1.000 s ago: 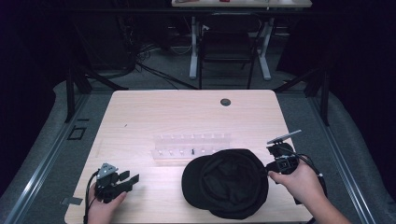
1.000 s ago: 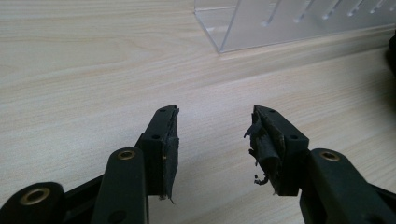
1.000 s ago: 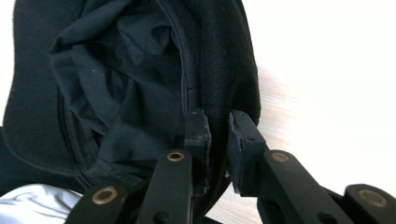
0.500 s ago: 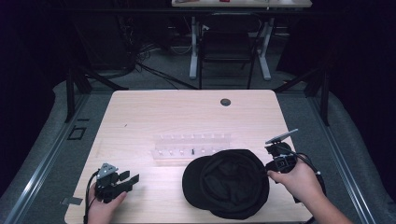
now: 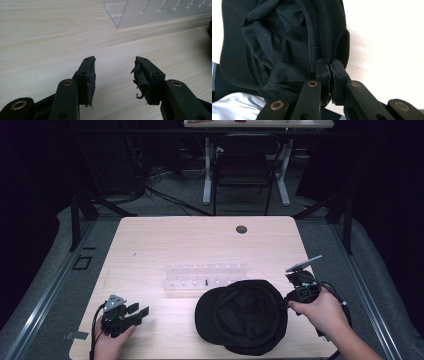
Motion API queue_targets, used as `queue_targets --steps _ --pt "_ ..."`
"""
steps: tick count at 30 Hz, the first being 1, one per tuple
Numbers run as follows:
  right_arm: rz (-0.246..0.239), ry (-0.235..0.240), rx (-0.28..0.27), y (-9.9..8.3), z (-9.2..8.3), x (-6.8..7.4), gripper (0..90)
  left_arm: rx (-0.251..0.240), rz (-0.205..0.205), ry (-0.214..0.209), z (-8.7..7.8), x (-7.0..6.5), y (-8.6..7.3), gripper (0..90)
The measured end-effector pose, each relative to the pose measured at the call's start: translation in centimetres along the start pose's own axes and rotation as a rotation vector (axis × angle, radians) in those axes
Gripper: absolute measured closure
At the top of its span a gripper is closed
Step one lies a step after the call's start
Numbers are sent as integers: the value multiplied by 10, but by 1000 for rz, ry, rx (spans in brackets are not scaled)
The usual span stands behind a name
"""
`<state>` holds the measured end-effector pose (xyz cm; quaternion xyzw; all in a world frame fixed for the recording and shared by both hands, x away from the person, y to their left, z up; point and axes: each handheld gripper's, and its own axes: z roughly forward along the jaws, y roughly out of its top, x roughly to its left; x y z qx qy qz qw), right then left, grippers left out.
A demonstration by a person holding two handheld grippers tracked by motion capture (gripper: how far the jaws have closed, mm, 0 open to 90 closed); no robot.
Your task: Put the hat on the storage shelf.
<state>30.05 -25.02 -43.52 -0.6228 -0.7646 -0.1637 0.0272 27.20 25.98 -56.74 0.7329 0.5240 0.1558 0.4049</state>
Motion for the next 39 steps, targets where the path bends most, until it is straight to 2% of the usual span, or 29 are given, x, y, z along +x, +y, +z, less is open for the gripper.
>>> queue_targets --steps 5,6,10,13,16,19,20,23,28,31,33,37,39 --pt "13 4 -4 1 -5 2 865 -3 -3 1 0 0 0 516" --pt "-1 11 16 2 -6 2 866 -1 -3 1 0 0 0 516" --pt "7 29 24 4 -8 2 869 -4 -5 2 0 0 0 516" --pt "21 63 44 5 -10 2 870 -4 -7 2 0 0 0 517" --pt "44 85 39 5 -12 2 871 -3 -7 3 0 0 0 516" --pt "45 101 40 6 -15 4 871 0 -4 0 0 0 0 516" --pt "27 105 57 7 -17 3 871 0 -4 0 0 0 0 516" --pt "43 122 43 7 -19 6 872 -3 -6 2 0 0 0 517" --pt "62 172 43 10 -24 8 872 -2 -8 2 0 0 0 517" --pt "54 204 62 12 -27 7 873 -3 -8 1 0 0 0 516" --pt "74 221 42 12 -28 9 873 -3 -9 1 0 1 0 516" --pt "72 260 50 15 -31 9 874 -3 -10 1 0 0 0 516" --pt "87 270 32 15 -32 11 874 -4 -11 1 0 0 0 516"
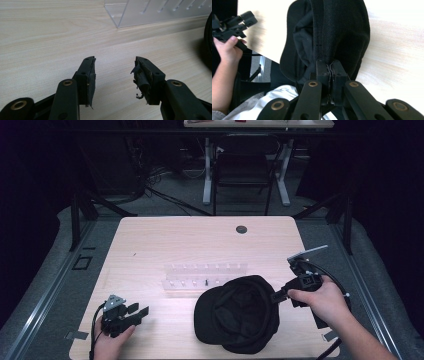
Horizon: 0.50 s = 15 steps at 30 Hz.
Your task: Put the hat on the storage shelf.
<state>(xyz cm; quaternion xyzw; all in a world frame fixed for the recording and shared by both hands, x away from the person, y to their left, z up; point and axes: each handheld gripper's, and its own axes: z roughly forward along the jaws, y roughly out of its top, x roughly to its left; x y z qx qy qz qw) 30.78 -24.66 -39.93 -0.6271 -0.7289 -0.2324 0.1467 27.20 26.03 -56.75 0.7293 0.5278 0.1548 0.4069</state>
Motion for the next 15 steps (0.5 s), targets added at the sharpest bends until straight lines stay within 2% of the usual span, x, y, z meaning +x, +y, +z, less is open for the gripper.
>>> queue_targets --steps 3,7,8,9,15 --pt "-1 13 -16 1 -1 2 874 -1 0 0 0 0 0 516" --pt "-7 45 -6 3 -4 5 874 1 3 0 0 0 0 516" --pt "4 51 -19 3 -4 6 874 -1 0 0 0 0 0 516" --pt "-26 54 10 4 -7 5 874 -2 -1 -2 0 0 0 516" --pt "11 124 -30 4 -12 12 874 -1 -1 -1 0 0 0 516"
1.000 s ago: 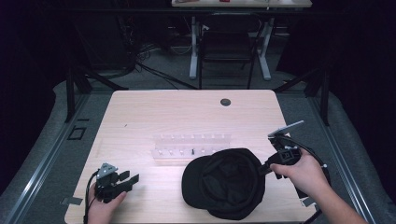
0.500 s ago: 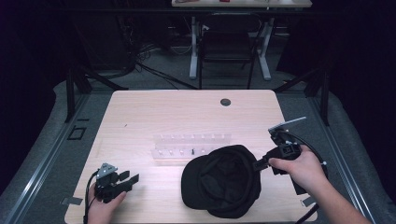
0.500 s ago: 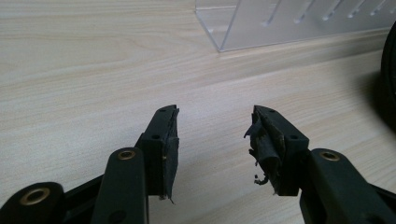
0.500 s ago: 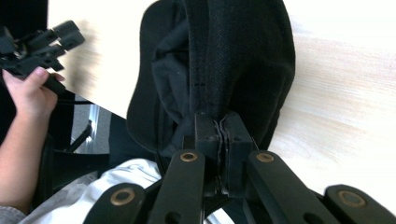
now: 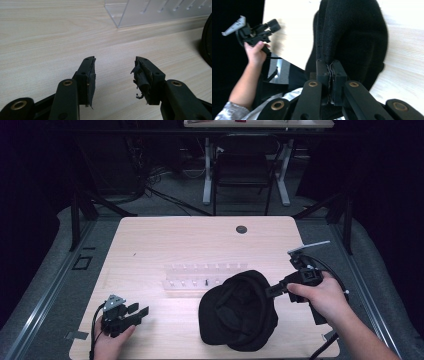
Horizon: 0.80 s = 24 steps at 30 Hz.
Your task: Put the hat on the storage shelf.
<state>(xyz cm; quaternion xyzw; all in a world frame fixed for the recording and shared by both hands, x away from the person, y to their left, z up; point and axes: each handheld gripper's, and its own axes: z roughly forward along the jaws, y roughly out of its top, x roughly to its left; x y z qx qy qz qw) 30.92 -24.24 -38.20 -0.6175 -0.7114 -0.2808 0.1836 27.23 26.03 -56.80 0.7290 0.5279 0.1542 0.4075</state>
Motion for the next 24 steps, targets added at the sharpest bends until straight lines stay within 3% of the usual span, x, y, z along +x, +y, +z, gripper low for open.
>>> queue_targets --steps 13,14,16,24 --pt "-19 36 -3 0 -11 7 875 3 3 0 0 0 0 516" --pt "5 36 -19 -1 -12 9 875 2 2 1 1 0 0 516" --pt "-12 54 -15 0 -15 9 875 3 2 0 0 0 0 516" --pt "-1 114 -40 -1 -28 15 875 2 -2 -1 0 0 0 515"
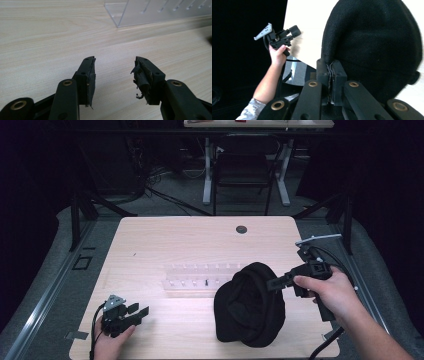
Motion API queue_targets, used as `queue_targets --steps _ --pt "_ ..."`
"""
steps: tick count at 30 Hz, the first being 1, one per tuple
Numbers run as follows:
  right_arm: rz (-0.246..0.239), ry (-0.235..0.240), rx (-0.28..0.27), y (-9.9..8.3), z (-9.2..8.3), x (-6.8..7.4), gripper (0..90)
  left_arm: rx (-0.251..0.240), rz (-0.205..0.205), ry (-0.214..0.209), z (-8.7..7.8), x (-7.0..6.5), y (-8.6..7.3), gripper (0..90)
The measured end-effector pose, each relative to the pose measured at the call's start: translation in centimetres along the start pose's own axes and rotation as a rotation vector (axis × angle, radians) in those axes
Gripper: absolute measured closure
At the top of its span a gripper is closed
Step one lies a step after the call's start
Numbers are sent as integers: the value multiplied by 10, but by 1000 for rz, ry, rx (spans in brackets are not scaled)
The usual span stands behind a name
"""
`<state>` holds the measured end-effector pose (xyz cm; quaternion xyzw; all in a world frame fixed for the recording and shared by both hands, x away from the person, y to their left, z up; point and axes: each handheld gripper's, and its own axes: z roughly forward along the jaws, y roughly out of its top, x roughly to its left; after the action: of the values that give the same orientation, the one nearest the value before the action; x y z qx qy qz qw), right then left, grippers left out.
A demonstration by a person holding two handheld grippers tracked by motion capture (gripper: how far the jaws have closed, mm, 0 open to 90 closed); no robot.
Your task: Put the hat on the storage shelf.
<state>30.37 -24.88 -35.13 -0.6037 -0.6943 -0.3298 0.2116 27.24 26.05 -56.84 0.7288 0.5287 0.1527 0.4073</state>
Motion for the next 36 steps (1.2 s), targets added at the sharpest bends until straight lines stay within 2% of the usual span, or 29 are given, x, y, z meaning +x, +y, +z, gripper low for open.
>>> queue_targets --steps 3,5,8,17,24,36 --pt "10 30 3 0 -5 1 875 0 0 -1 0 0 0 515" --pt "11 62 -17 0 -7 2 875 0 1 1 0 0 0 515" --pt "17 69 -12 1 -11 4 875 0 1 0 0 0 0 514" --pt "10 104 -58 4 -21 10 875 2 4 -4 0 -1 0 516" --pt "-13 147 -84 7 -28 19 875 -4 15 -12 0 -3 1 514" --pt "-50 170 -129 16 -33 36 874 -13 33 -21 -3 -7 1 483"
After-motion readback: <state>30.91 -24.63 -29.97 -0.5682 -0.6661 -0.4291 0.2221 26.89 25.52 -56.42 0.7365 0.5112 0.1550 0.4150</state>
